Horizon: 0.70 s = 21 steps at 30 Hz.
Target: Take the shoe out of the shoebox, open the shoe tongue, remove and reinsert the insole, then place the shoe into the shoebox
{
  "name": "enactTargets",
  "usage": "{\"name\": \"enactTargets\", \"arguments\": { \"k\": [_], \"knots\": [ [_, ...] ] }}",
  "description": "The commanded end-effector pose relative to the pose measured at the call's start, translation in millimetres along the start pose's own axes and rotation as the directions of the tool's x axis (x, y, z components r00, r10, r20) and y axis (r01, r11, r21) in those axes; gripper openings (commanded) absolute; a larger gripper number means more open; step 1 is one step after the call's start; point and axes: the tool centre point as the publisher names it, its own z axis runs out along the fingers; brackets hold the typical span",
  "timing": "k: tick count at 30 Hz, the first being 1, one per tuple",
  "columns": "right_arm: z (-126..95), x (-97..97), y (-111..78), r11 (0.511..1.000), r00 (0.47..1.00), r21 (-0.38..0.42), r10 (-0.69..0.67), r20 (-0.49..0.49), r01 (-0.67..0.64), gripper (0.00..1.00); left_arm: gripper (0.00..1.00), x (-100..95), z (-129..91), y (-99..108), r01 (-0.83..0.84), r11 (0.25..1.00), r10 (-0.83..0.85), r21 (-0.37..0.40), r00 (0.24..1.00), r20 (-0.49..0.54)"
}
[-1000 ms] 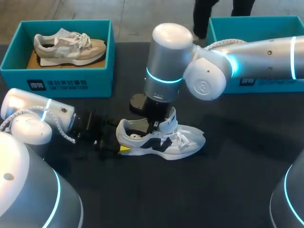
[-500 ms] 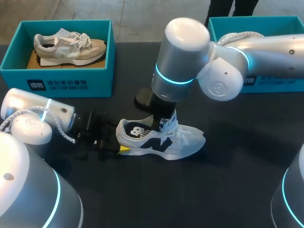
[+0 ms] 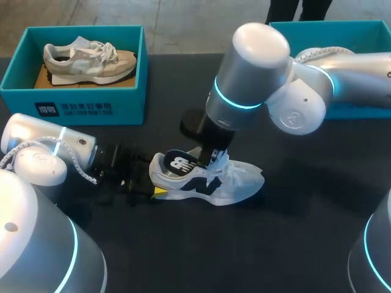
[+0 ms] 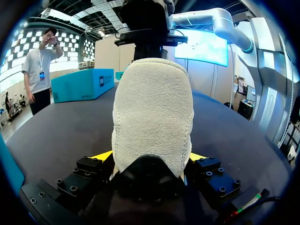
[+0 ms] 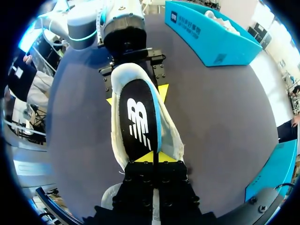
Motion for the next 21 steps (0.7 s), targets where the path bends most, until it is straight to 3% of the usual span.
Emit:
{"name": "enactTargets", "arguments": {
  "k": [1,6,21],
  "knots": [
    [2,-3.4,-1.3,0.999,1.0,-0.046,-0.013,-0.018,0.013,0.0,0.0,-2.9,4,3,0.0,1.0,0.0,-0.003,1.0,0.0],
    [0,-4.9,6.1,0.995,0.999,-0.094,-0.041,-0.029,0.038,0.0,0.0,-2.9,4,3,0.0,1.0,0.0,-0.003,1.0,0.0],
    [-15,-9.4,18.3,0.988,0.997,-0.136,-0.08,-0.001,0.079,0.0,0.0,-2.9,4,3,0.0,1.0,0.0,-0.003,1.0,0.0]
  ]
}}
